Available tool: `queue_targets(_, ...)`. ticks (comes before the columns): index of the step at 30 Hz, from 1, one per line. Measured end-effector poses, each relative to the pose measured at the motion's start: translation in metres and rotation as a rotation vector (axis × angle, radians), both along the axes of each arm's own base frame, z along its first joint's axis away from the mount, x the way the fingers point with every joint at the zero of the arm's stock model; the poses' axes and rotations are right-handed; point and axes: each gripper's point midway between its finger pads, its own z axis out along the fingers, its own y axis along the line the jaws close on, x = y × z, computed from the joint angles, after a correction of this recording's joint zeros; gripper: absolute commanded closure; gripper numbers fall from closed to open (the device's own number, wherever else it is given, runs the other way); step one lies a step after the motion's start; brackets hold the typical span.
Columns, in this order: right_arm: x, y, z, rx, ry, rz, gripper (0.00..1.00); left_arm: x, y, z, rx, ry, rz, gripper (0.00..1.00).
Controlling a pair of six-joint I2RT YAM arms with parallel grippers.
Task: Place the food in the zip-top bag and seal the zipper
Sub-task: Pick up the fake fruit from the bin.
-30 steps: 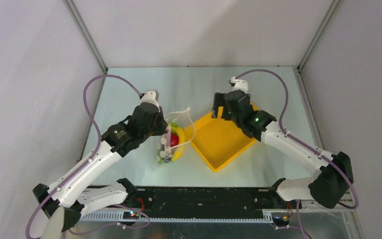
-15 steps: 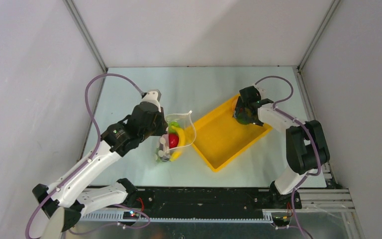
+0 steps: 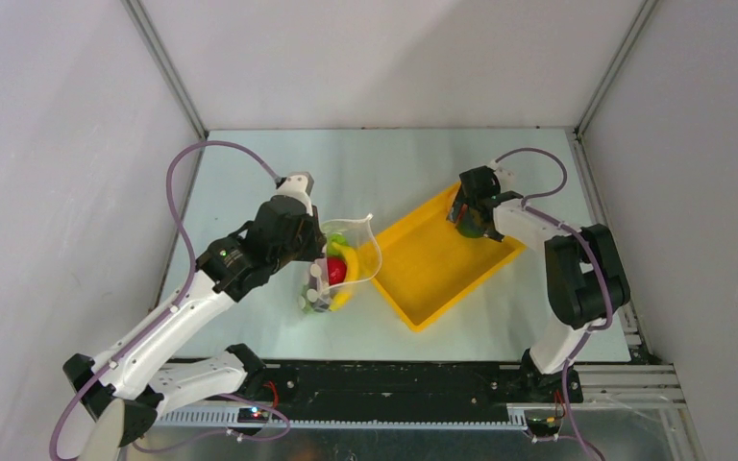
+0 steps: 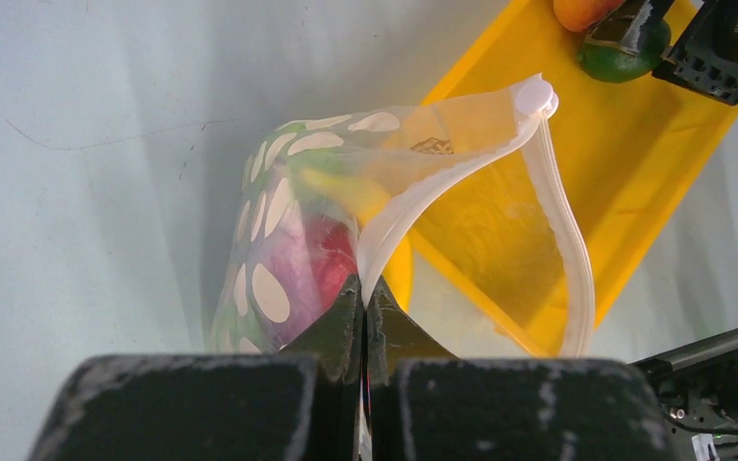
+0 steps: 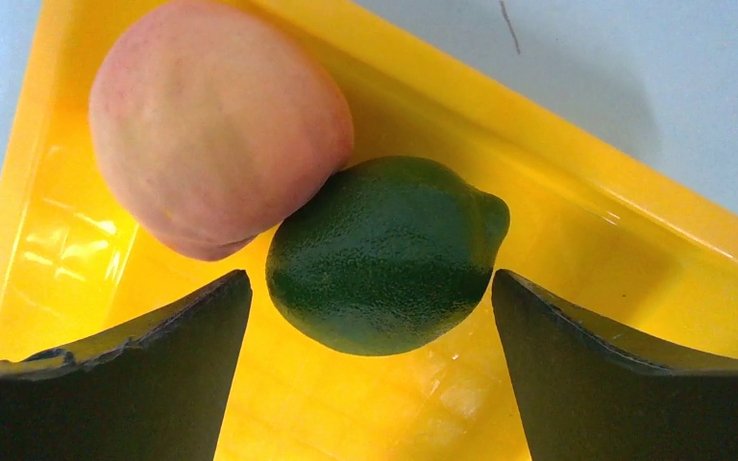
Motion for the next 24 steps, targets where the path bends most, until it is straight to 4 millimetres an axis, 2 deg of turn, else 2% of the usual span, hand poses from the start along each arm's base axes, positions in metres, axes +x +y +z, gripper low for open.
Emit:
queue_targets(9,0.004,-0.007,-0.014,-0.014,0.007,-0.073,0.01,0.001,-0.001,0.001,-0.001,-0.007,-0.002,1.0)
queue_targets(16,0.006,-0.014,-0.018,-0.043,-0.003,-0.111,0.03,0.001,-0.001,0.001,-0.002,-0.007,-0.003,1.0)
queue_targets(24,0.01,-0.013,-0.021,-0.055,-0.011,-0.104,0.15,0.001,-0.001,0.001,-0.003,-0.007,-0.004,1.0)
